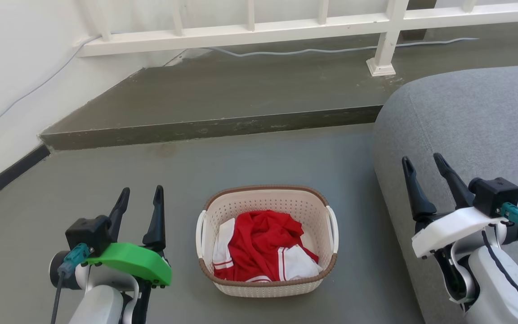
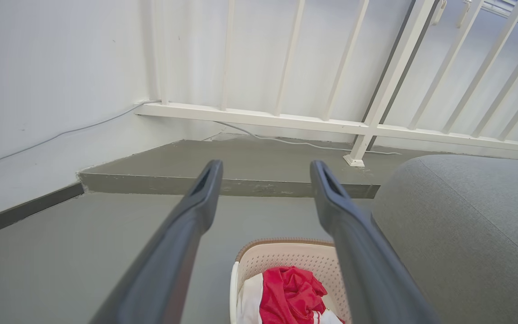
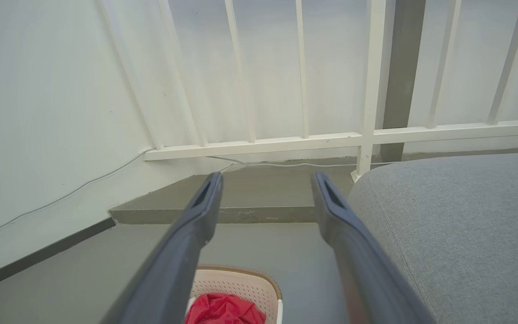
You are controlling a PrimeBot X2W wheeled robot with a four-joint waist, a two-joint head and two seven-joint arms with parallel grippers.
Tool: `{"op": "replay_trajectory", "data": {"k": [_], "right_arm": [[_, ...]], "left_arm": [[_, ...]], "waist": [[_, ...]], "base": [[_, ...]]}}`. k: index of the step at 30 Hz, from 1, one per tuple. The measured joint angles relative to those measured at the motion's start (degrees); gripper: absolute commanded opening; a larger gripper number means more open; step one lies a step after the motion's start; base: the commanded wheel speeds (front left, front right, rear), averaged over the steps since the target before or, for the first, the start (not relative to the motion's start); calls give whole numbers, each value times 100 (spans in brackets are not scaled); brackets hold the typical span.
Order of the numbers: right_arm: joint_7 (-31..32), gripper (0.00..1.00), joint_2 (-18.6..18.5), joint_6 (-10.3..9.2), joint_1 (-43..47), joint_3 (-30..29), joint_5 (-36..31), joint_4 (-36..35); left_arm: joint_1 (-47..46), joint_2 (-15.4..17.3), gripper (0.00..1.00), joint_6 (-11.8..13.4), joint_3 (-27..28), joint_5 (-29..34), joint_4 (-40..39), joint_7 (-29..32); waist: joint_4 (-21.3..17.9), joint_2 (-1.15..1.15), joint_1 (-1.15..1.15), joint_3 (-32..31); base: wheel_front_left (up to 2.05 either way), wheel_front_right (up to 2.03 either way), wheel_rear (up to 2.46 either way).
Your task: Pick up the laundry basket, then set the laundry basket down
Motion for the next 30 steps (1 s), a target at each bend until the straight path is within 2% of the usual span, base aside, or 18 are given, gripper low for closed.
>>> {"op": "replay_trajectory", "data": {"k": [30], "right_arm": [[0, 100, 160, 153, 266, -223, -263, -53]], "left_arm": [[230, -93, 100, -200, 226, 208, -54, 0]], "waist": [[-35, 0, 0, 34]], "base": [[0, 0, 0]]}}
